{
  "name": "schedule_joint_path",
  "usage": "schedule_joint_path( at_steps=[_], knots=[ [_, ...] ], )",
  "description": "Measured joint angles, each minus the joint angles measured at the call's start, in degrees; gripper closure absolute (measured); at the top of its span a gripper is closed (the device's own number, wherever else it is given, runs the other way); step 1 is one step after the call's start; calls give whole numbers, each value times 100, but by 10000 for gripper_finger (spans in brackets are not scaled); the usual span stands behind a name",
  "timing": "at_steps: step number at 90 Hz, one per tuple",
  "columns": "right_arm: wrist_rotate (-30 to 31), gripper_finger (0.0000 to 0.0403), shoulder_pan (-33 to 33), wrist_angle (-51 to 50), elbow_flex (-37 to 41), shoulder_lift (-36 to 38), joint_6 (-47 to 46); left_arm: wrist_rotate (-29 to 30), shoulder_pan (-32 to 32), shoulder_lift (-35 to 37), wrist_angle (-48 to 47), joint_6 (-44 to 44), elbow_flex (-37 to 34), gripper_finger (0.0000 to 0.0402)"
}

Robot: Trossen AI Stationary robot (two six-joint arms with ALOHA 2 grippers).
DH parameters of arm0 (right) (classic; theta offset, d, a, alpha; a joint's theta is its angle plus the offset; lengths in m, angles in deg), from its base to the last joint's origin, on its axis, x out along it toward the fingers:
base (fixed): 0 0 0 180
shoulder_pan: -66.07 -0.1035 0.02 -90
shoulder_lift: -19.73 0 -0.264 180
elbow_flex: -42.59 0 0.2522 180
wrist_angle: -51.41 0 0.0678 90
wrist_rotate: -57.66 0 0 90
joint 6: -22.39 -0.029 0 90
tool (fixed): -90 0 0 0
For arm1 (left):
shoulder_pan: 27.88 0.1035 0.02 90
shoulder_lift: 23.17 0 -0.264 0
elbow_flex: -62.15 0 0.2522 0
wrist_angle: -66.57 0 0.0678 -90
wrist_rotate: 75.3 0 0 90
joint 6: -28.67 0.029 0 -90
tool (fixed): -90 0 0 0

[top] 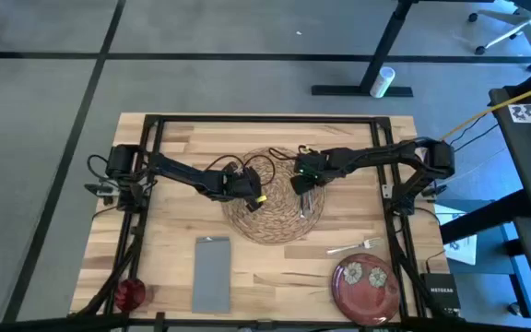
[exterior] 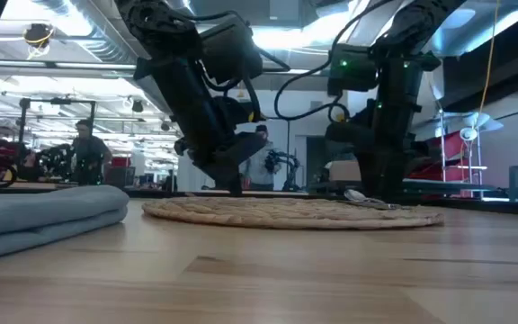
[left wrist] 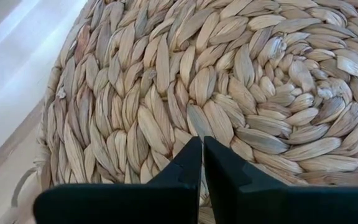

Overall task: Set table place
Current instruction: Put the silver spoon to the right of the silver table knife on the brown placemat

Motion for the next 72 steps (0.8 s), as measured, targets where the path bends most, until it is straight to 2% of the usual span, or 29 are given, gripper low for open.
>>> schedule_joint_path(
  at_steps=[55, 72],
  knots=[
    [24, 256, -2, -315, 5, 69, -13, 2, 7, 0, 0, -37, 2, 402],
    [46, 256, -1, 7, 7, 58, -24, 0, 7, 0, 0, -41, 2, 402]
  ],
)
